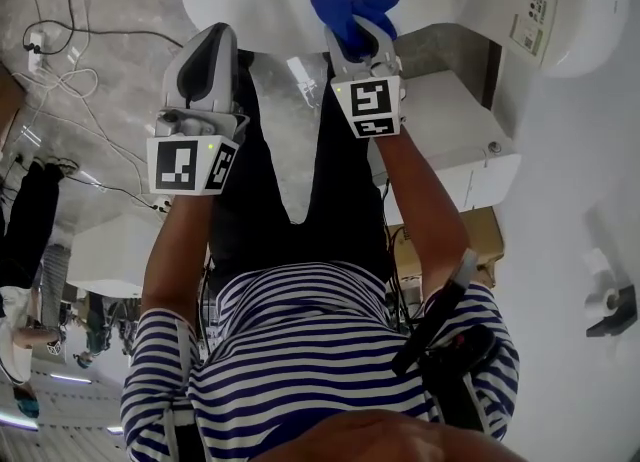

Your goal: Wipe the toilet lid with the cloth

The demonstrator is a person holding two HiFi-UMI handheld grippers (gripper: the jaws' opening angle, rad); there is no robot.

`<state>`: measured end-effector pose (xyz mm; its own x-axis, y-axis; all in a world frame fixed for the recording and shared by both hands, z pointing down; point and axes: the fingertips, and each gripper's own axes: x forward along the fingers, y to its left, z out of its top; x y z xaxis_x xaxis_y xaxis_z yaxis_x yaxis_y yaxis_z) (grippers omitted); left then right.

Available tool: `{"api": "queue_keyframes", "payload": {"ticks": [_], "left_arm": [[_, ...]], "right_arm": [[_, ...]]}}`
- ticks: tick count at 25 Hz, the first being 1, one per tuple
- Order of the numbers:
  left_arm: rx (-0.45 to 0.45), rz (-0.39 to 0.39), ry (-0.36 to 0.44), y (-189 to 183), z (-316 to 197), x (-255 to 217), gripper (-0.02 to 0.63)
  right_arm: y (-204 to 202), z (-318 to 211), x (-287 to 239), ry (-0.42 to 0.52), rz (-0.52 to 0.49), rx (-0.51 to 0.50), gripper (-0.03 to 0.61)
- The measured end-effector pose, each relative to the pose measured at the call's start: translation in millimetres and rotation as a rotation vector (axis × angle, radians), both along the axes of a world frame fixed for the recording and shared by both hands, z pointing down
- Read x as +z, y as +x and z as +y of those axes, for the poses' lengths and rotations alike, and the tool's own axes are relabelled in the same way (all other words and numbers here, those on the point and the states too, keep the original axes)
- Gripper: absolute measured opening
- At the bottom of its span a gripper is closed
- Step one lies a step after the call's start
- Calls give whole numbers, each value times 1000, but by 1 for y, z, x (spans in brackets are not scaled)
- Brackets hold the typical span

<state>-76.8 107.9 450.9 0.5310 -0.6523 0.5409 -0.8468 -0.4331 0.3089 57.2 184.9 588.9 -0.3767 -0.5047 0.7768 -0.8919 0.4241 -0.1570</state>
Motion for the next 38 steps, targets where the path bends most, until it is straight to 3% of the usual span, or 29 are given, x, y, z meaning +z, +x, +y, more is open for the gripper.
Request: {"api": "queue_keyframes", "payload": {"ticks": [10,19,32,38], "left_arm": [[-76,-5,-13,-82,7,9,2],[-126,-15,-34,-134,16,19,2],[-154,-2,-27,-153,10,18,2],[-143,0,15,-146,-2,-23,2]], "right_arm": [[-129,12,7,-9,-68,-163,107],[-207,23,13,-30,-117,-275,107],[-245,28,11,-47,-161,-343,107],[-235,2,-53,16,-201,-284,107]]}}
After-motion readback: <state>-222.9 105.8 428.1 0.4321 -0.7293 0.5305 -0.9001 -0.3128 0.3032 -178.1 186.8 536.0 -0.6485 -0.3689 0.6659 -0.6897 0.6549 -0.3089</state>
